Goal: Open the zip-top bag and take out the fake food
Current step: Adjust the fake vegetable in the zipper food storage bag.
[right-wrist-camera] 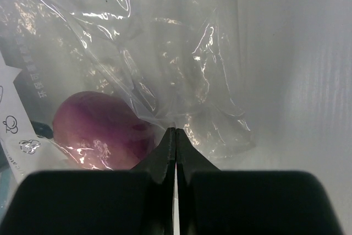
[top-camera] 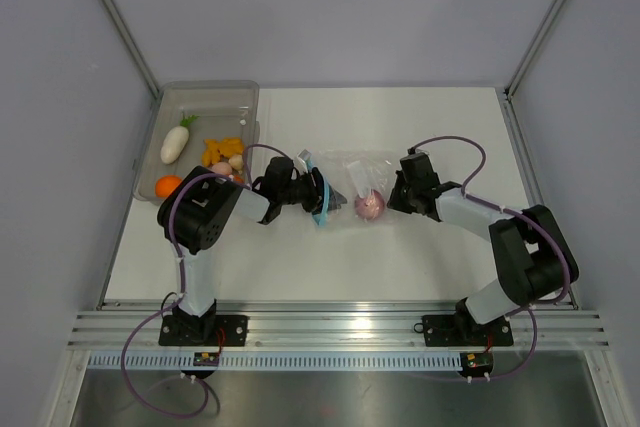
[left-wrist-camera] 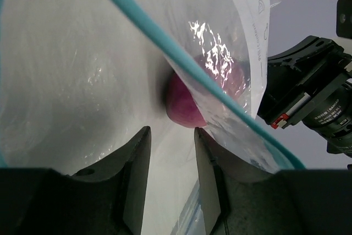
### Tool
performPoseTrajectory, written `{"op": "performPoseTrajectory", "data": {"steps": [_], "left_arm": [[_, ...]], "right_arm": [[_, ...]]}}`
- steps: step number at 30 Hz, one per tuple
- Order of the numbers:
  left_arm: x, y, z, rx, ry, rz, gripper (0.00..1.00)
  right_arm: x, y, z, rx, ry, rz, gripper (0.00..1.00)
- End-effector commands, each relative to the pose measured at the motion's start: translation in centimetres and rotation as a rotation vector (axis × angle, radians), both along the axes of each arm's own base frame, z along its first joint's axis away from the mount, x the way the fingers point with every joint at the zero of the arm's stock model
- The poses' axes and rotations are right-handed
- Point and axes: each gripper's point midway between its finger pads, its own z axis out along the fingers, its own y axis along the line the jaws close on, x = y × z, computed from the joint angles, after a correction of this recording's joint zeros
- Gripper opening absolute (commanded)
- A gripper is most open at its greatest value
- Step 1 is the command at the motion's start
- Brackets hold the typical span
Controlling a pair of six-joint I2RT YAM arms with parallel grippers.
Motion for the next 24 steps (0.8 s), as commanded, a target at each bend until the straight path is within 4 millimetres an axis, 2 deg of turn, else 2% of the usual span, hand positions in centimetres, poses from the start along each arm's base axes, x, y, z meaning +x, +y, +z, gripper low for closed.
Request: {"op": "performPoseTrajectory", "data": {"steps": [1, 6, 7, 9, 16, 24], "left_arm": [[0.5, -0.4, 2.0, -0.045, -0.076, -0.022, 0.42], [0.4, -0.7, 2.0, -0.052, -0.083, -0.034, 0.45], [0.5, -0.8, 2.1, -0.053, -0.084, -0.034, 0.46], [0.4, -0.9, 2.2, -0.057, -0.088, -0.038, 0.47], [0.4, -1.0, 2.2, -0.058, -0.092, -0.040, 0.48], [0.3, -0.9, 2.3, -0.058, -0.097, -0.038, 0.50]], "right_arm": [[1.0, 1.5, 2.0, 0.050, -0.067, 0.031, 0.00], [1.3, 2.4, 2.5, 0.039, -0.088, 0.060, 0.00], [0.8, 2.9, 2.2, 0.010, -0.074, 0.078, 0.00], [1.1, 3.1, 2.5, -0.034, -0.087, 0.075, 0.00], [1.3, 2.6, 1.7, -0.238, -0.085, 0.053, 0.00], [1.4, 3.2, 1.4, -0.467, -0.089, 0.078, 0.00]]}}
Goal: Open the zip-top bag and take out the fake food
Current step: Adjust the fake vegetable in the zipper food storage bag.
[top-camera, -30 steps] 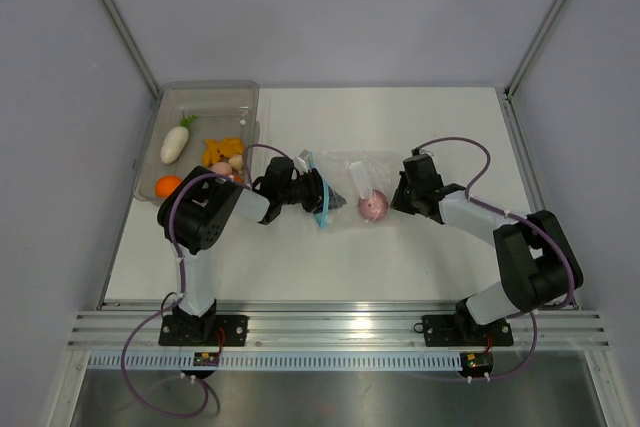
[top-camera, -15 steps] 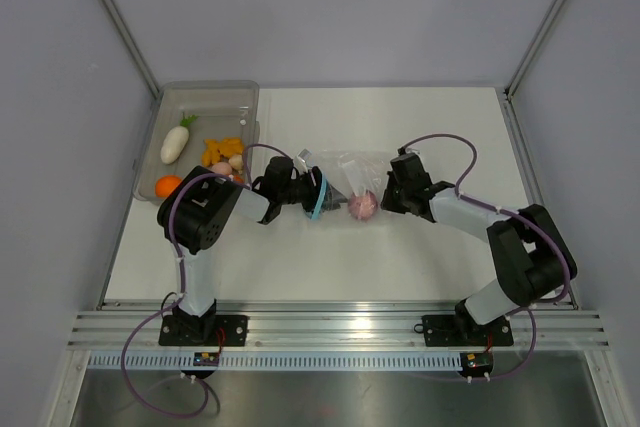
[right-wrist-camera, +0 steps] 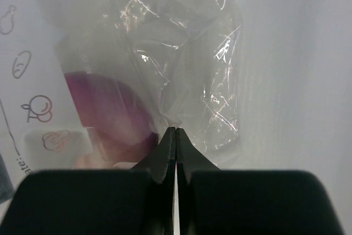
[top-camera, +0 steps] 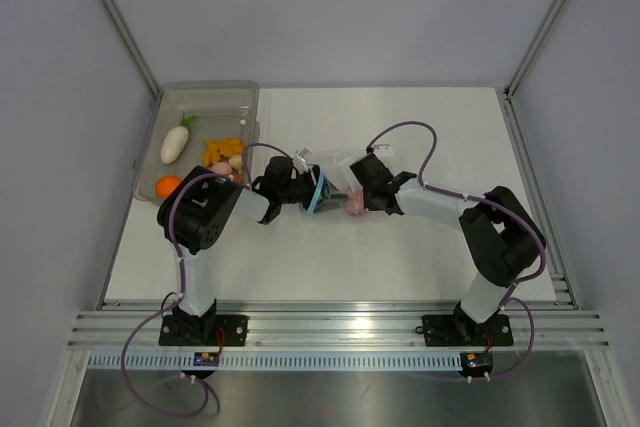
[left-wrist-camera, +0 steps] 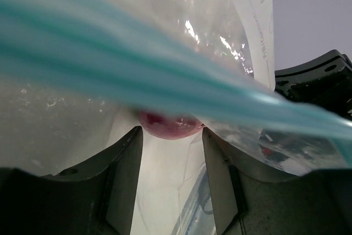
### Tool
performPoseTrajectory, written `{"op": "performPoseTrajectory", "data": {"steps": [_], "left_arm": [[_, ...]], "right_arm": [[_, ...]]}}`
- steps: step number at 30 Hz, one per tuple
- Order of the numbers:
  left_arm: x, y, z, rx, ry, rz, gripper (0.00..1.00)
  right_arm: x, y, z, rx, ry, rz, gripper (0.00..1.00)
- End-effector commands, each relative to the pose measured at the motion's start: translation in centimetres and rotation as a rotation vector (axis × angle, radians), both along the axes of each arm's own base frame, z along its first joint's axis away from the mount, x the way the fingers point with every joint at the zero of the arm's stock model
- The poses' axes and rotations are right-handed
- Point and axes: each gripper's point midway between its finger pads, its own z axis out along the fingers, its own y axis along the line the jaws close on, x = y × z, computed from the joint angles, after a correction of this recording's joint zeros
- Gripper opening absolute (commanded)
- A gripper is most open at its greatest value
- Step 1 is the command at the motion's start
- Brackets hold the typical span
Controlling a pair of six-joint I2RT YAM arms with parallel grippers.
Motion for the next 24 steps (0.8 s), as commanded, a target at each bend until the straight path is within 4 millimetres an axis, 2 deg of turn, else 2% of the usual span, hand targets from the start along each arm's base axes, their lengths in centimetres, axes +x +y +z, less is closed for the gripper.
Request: {"op": "performPoseTrajectory", "data": {"steps": [1, 7, 12, 18, 20, 24], "left_arm": [[0.3, -0.8, 2.2, -0.050, -0.089, -0.031, 0.51], [0.3, -0.9, 2.9, -0.070, -0.115, -0.035, 0.58], [0.3, -0.9, 2.5, -0.055, -0.107, -0.033, 0.63], [0.2, -1.3, 2.2, -0.037, -0.111, -0.044, 0.69], [0.2, -1.5, 2.4, -0.040, -0.119, -0.052, 0.76], [0.3, -1.9, 2.4, -0.026, -0.130, -0.060, 0.83]], "right_arm": [[0.9, -0.6, 1.0, -0.137, -0.051, -0.014, 0.00], [1.1, 0.3, 0.8, -0.152, -0.046, 0.018, 0.00], [1.0, 0.3, 0.9, -0.160, -0.050, 0.025, 0.00], [1.1, 1.3, 1.0, -0.166, -0.058, 0.072, 0.00], [1.1, 1.6, 1.1, -0.171, -0.065, 0.082, 0.00], [1.2, 2.2, 1.6, -0.157, -0.087, 0.100, 0.00]]}}
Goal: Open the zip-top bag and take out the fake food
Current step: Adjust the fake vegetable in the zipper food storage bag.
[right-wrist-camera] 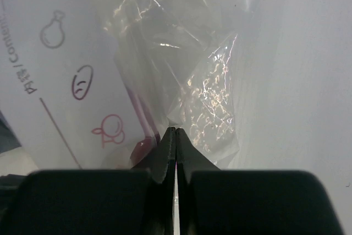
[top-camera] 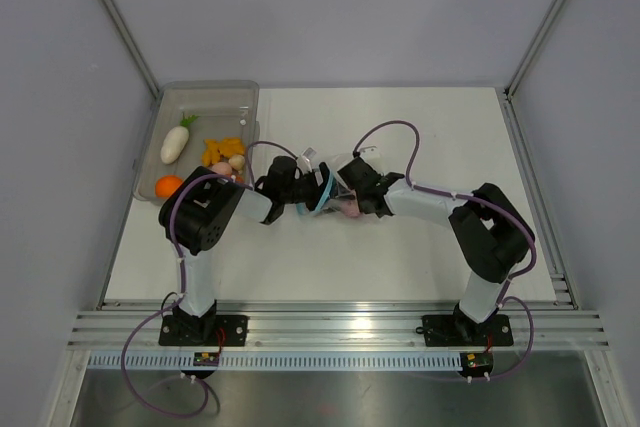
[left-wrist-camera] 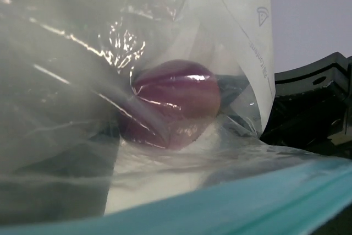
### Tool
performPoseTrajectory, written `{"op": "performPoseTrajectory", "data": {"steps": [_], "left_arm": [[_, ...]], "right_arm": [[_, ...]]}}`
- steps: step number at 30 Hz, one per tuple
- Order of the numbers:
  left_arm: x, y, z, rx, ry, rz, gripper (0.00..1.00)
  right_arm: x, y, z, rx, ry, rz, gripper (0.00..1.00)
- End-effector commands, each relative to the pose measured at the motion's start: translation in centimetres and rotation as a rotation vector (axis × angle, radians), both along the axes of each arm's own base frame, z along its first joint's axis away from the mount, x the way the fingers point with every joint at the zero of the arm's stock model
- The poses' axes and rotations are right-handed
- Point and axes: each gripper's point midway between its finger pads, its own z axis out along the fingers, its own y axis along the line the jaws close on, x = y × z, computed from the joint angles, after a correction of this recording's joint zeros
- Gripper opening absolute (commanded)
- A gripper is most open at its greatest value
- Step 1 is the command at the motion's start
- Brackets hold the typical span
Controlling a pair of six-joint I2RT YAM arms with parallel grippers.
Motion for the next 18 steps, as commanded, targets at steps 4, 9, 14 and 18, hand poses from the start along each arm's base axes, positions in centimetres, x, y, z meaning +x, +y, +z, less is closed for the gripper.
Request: {"op": "performPoseTrajectory", "data": {"steps": [4, 9, 14, 18], "left_arm": [[0.9, -1.4, 2.0, -0.009, -0.095, -0.033, 0.92], [0.9, -1.3, 1.5, 0.015, -0.082, -0.030, 0.96], [1.1, -1.4, 0.9, 0.031, -0.065, -0.028, 0.97], [1.1, -1.5, 0.5, 0.030, -0.053, -0.034, 0.97]], "right_arm": [[1.4, 2.3, 2.5, 0.041, -0.103, 0.053, 0.00], [1.4, 3.1, 2.9, 0.051, -0.121, 0.079, 0.00], [1.2, 3.9, 3.3, 0.093, -0.135, 0.107, 0.00], [1.1, 4.4, 3.7, 0.121, -0.144, 0.131, 0.00]]}}
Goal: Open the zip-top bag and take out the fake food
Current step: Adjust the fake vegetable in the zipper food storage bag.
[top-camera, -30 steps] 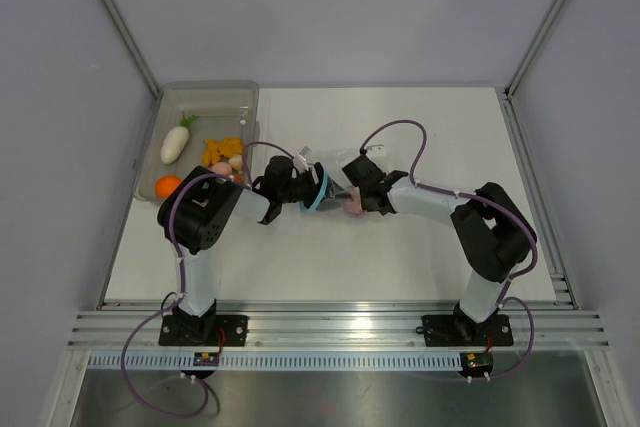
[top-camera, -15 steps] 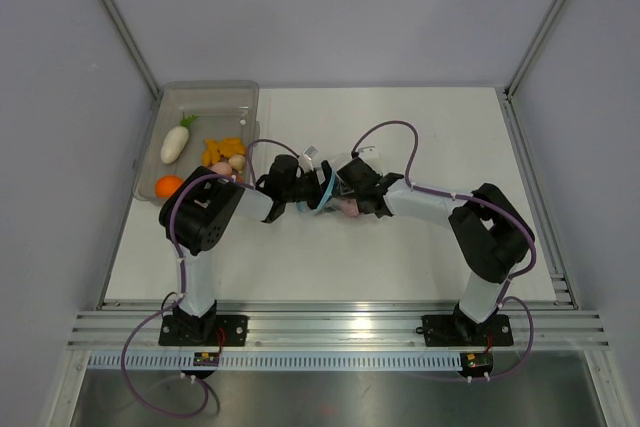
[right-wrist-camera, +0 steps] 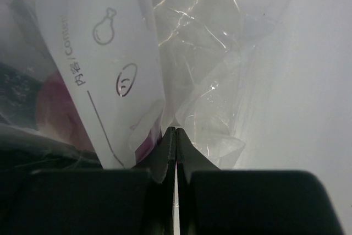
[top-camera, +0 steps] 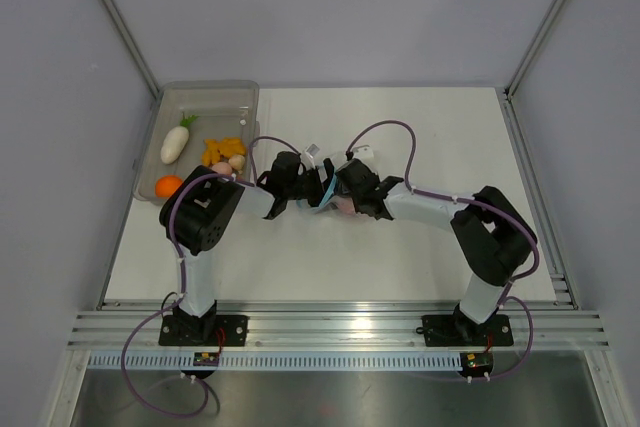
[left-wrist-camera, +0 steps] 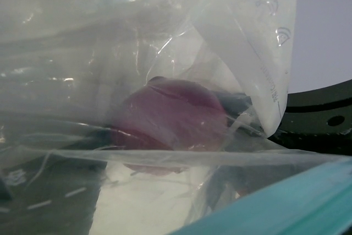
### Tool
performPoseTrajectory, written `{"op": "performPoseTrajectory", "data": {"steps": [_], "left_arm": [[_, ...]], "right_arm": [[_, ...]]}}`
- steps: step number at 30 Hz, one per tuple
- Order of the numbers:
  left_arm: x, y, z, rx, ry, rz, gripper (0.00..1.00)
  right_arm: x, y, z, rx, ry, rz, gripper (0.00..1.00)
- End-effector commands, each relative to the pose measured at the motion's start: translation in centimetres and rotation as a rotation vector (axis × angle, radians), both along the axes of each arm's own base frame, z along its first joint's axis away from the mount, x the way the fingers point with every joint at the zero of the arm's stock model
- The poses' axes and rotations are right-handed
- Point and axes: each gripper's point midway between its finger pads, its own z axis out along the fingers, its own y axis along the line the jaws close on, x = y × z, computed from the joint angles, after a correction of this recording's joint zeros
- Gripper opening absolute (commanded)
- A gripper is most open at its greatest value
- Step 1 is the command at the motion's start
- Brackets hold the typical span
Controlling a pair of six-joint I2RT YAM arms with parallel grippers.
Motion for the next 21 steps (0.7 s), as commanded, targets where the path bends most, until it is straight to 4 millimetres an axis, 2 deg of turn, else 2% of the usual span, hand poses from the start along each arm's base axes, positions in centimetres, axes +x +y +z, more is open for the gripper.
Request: {"op": "performPoseTrajectory", "data": {"steps": [1, 6, 10, 14, 21], "left_arm": [[0.4, -0.9, 0.4, -0.007, -0.034, -0.022, 0.96], [0.2, -1.0, 0.5, -0.018, -0.036, -0.031, 0.91], [0.0, -1.1, 0.8, -0.037, -0.035, -0.041, 0.76], [0.0, -1.1, 1.1, -0.046, -0.041, -0.041, 0.69], [0.1, -0.8, 1.5, -0.050, -0.051, -0.034, 0.62]], "right_arm": [[0.8, 2.6, 2.9, 0.103, -0.087, 0.050, 0.00], [0.6, 2.8, 3.0, 0.115, -0.086, 0.059, 0.00], [0.6, 2.7, 3.0, 0.117, -0.088, 0.055, 0.00], [0.6, 2.2, 3.5, 0.120, -0.104, 0.029, 0.00], [0.8, -0.5, 3.3, 0.142, -0.110, -0.091, 0.00]]}}
